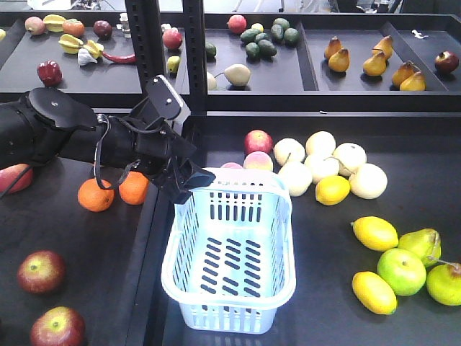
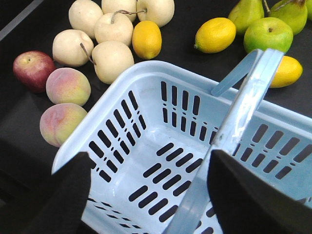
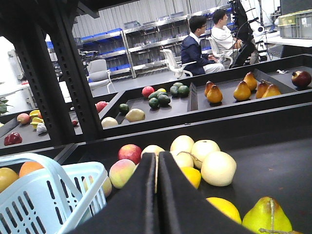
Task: Pick three apples into basket with both arms
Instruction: 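Move the left gripper over the basket handle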
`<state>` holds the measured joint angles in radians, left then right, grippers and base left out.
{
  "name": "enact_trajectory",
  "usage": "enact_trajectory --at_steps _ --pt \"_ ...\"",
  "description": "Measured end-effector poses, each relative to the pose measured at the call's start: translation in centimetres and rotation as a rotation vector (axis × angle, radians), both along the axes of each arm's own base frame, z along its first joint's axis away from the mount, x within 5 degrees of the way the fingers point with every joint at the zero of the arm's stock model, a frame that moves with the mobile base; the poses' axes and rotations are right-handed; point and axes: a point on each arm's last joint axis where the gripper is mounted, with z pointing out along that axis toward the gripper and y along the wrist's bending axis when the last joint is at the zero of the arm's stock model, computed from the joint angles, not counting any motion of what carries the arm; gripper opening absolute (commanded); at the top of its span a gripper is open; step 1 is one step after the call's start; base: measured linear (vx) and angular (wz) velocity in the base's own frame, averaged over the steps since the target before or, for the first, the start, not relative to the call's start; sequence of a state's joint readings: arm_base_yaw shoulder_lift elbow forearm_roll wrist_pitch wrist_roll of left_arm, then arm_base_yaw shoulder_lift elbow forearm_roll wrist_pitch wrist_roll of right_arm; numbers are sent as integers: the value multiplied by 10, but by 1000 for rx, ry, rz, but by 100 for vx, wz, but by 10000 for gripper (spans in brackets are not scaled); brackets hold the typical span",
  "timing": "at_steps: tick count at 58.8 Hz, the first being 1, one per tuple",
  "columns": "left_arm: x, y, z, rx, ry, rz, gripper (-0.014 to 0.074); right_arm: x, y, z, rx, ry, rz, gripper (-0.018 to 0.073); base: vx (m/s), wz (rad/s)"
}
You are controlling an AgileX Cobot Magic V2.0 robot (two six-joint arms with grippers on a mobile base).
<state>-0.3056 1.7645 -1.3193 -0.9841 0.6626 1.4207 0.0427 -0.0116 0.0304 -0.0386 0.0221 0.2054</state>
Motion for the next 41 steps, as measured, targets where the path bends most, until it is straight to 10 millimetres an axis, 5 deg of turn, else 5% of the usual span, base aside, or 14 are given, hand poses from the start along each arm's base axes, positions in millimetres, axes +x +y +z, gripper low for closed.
enact_trajectory --at_steps 41 --pt "-4 -4 2 -50 42 -23 481 0 0 0 0 0 0 -6 0 0"
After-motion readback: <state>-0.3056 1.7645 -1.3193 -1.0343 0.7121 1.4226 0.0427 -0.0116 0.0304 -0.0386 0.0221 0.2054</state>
